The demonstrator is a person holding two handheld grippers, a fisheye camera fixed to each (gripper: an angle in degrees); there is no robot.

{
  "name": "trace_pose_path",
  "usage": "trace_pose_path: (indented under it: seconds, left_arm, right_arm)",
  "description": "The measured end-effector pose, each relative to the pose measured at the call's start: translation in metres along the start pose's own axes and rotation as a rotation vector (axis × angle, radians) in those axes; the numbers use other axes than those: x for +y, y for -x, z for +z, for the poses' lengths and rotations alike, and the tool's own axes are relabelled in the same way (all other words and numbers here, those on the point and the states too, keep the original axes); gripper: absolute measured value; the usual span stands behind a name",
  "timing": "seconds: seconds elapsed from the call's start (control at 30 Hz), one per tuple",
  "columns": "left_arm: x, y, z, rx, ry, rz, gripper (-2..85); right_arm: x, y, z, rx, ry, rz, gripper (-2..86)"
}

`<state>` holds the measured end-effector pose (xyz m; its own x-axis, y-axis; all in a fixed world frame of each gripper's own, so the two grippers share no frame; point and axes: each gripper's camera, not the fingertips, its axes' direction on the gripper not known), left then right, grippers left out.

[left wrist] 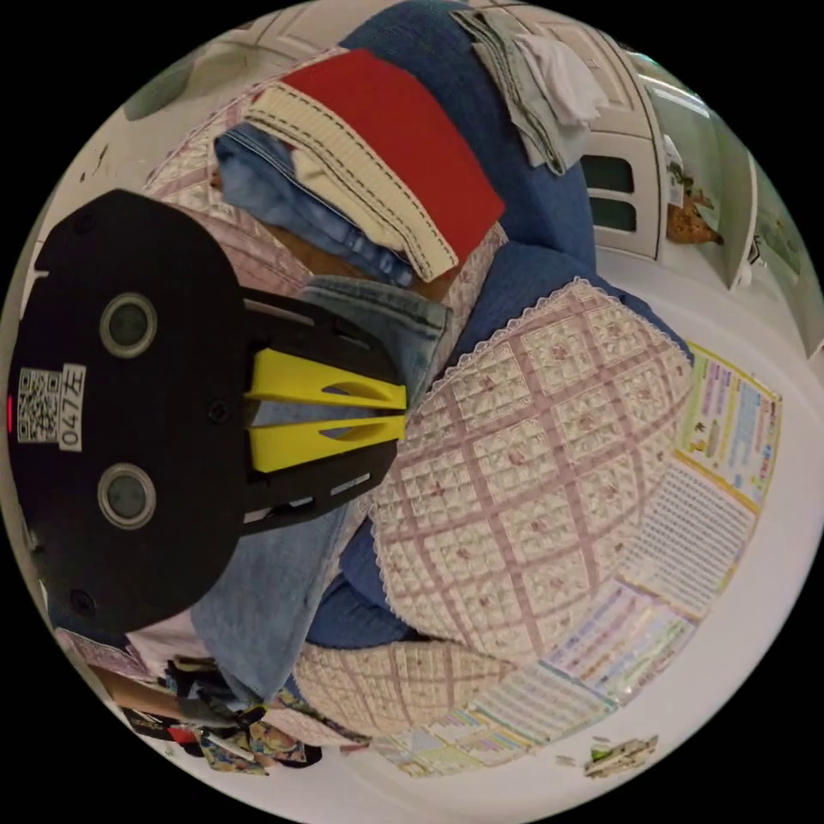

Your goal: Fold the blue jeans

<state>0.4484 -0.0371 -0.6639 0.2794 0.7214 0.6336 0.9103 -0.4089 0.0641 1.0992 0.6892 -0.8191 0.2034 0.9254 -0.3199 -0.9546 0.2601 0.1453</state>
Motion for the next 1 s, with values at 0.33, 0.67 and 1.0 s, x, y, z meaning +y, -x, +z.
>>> trace_pose_path:
  seconds: [0.33, 0.67, 1.0]
  left_arm:
    - [-0.074, -0.043, 0.203, -0.201, 0.196, -0.01, -0.9]
    - [-0.125, -0.031, 0.267, -0.104, 0.276, 0.078, 7.9]
    - [-0.096, 0.066, 0.128, 0.069, 0.172, 0.01, 11.4]
  right_arm:
    - [-0.02, 0.015, 0.23, 0.214, 0.238, -0.029, -0.6]
    - [0.009, 0.005, 0.304, 0.222, 0.266, -0.025, 6.3]
    - [0.113, 0.038, 0.196, -0.011, 0.069, -0.226, 4.1]
